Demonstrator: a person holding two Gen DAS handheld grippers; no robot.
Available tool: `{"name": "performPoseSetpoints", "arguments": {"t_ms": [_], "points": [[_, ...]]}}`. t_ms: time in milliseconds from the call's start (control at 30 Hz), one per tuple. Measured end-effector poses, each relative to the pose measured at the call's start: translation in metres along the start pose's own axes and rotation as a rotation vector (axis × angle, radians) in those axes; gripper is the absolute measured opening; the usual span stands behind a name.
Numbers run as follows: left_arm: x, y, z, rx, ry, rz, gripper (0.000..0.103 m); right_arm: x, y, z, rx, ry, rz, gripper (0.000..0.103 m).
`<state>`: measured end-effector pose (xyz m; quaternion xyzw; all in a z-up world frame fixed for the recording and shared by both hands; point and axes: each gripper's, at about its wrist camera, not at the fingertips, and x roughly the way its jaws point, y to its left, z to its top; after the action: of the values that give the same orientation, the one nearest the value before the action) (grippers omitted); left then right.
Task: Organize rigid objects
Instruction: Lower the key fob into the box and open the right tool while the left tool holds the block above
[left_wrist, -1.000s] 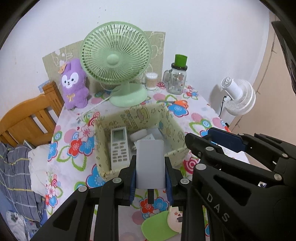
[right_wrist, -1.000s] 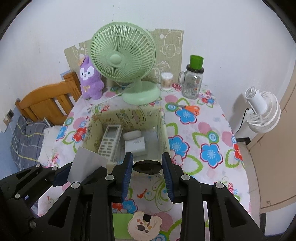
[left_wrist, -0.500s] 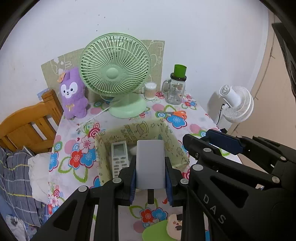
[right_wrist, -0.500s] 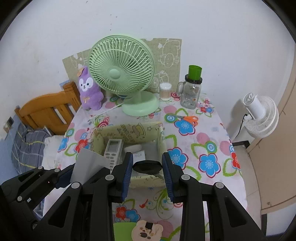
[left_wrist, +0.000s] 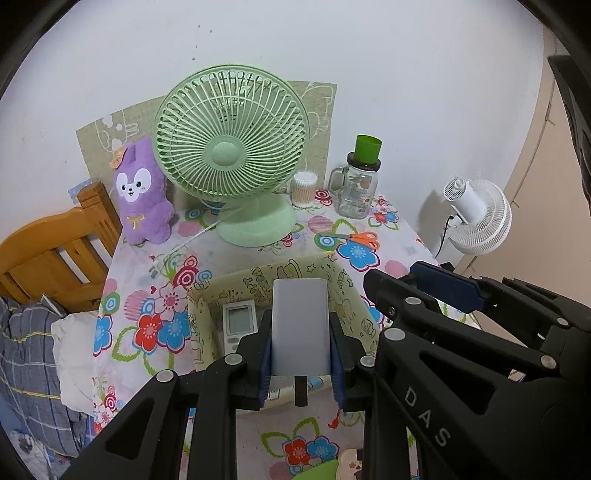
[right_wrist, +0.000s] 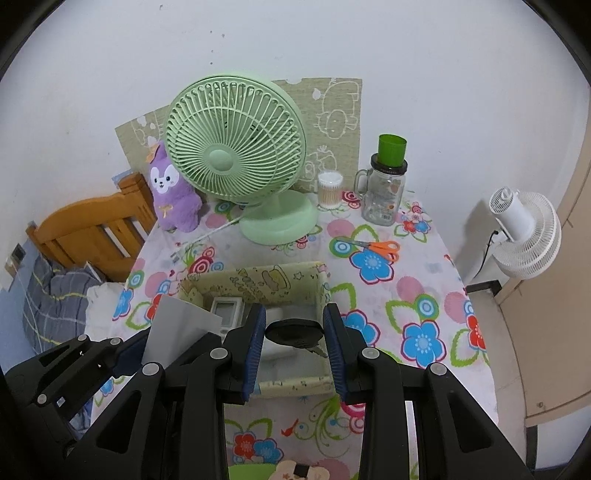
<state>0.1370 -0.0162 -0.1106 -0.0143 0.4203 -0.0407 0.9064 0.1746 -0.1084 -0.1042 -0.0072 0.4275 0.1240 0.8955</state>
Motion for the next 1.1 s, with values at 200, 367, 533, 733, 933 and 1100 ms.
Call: {"name": "performPoseSetpoints", "arguments": {"t_ms": [200,367,533,733,933,1100], "points": [[0.018,0.006,0.006,-0.008,0.012,0.005,0.025,0.021,-0.001,0.007,0.004,0.019,0.007,0.036],[0.036,0.011,0.008,-0.018,0.029,0.002,0.025,0.043,-0.002,0.01,0.009,0.051,0.007,0.036],[0.055,0.017,0.005,-0.022,0.059,-0.003,0.025,0.062,-0.004,0.008,0.019,0.087,0.009,0.036],[0.071,0.021,0.001,-0.03,0.089,-0.006,0.025,0.081,-0.006,0.004,0.027,0.119,0.012,0.036],[0.084,0.023,-0.004,-0.046,0.117,-0.009,0.025,0.097,-0.007,-0.001,0.042,0.17,0.022,0.036],[0.09,0.026,-0.006,-0.056,0.131,-0.007,0.025,0.103,-0.007,-0.002,0.038,0.186,0.035,0.044]]}}
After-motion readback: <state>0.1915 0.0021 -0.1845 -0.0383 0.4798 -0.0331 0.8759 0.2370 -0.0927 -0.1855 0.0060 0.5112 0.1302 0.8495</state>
